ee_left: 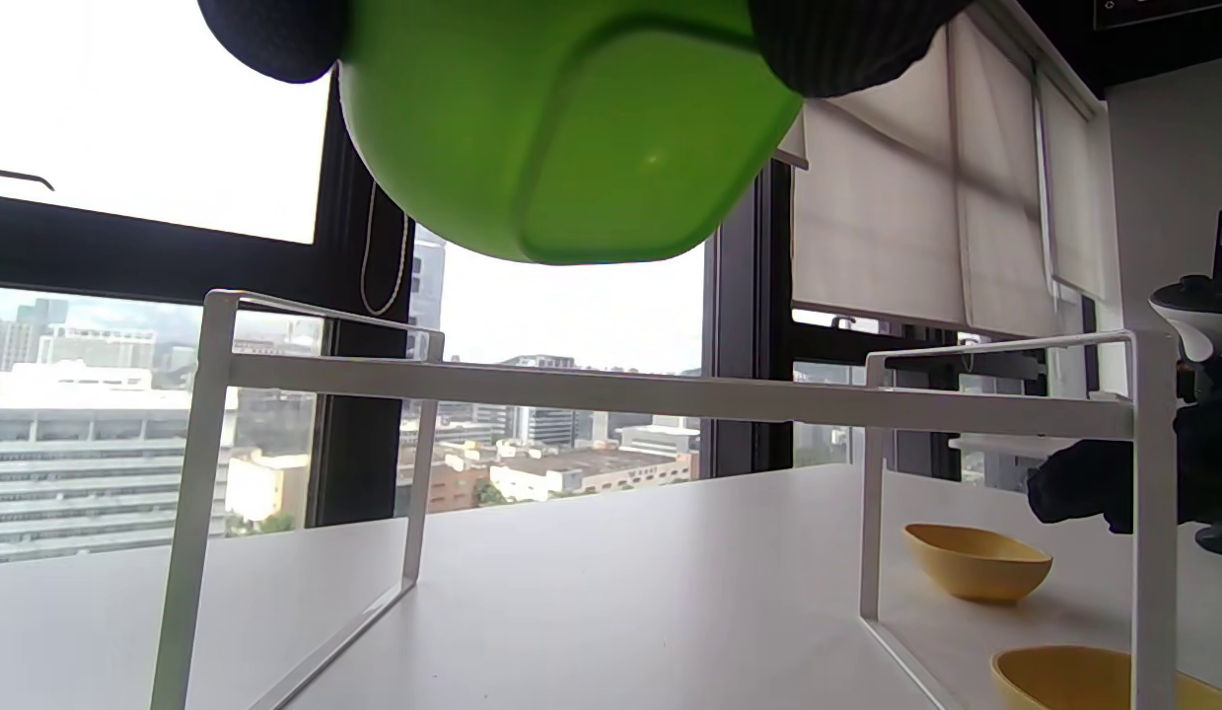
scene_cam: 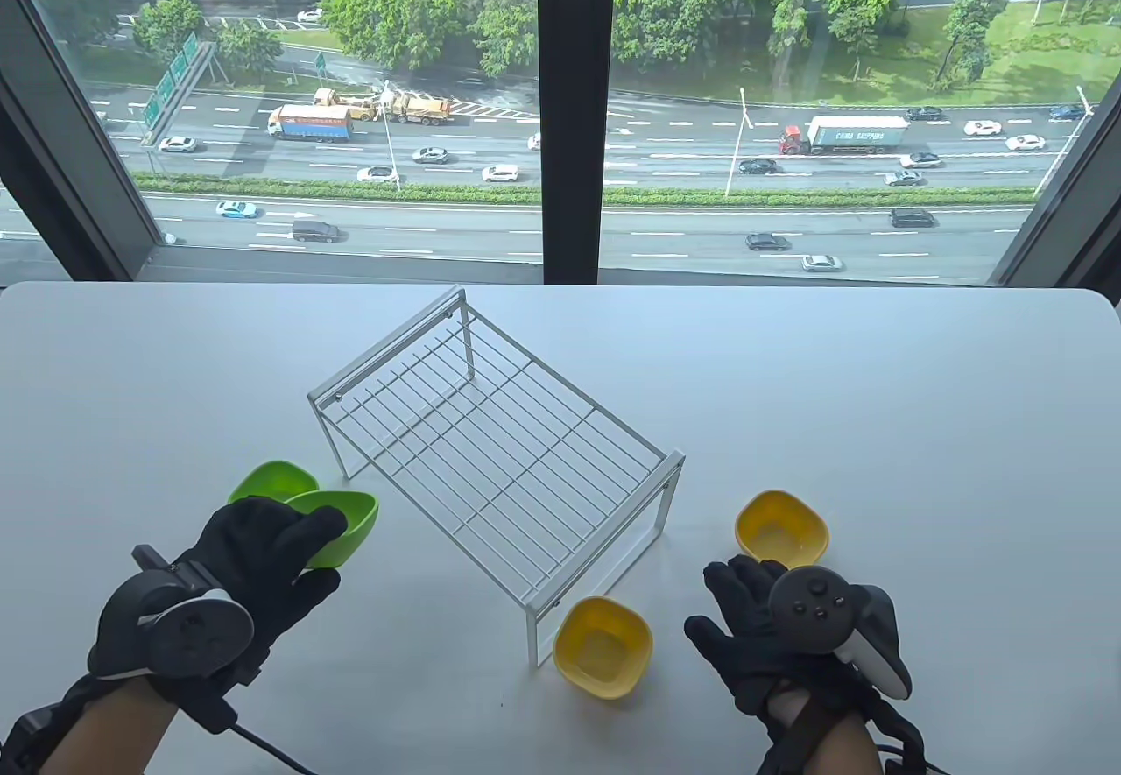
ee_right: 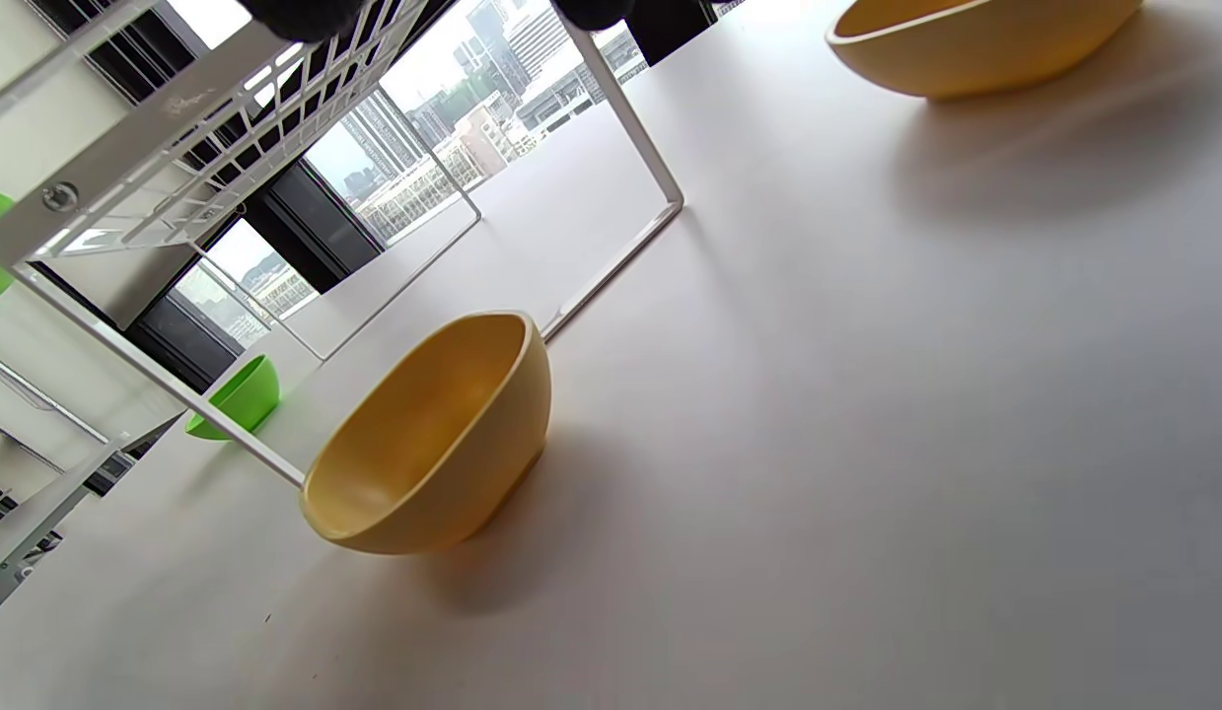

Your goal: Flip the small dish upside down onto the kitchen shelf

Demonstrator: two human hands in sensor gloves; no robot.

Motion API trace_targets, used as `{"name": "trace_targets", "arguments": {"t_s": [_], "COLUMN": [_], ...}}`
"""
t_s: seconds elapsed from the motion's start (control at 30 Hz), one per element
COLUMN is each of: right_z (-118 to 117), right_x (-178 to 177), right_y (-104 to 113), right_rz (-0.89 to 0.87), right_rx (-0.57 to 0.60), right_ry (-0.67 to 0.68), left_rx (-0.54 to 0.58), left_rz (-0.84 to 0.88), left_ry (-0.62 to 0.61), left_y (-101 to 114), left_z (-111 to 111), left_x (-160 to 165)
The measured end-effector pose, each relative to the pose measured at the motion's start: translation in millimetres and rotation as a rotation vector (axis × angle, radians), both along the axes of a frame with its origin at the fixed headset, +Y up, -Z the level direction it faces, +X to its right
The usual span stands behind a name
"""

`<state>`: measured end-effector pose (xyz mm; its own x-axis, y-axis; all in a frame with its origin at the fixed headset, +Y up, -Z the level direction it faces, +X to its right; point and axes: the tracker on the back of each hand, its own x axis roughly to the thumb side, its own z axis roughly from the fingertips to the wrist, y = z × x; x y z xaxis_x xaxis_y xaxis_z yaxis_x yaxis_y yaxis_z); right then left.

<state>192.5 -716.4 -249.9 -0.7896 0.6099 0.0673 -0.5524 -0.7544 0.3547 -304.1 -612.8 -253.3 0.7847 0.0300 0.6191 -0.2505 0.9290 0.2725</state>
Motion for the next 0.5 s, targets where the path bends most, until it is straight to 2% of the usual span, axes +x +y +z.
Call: {"name": "trace_targets", "arguments": {"t_s": [0.27,0.5], "right_z": [0,0], "right_x": [0,2], "right_y": [0,1], "right_rz": [-0.009,-0.022], "right_rx": [-0.003,0.006], "right_ry": [0.004,0.011], "left_rx": [0.019,0.034], "left_rz": [-0.054,-0.104], "left_ry": [0.023,0.115], "left_y": [27,32], "left_z": [-13,-28], "left_x": [33,53]}}
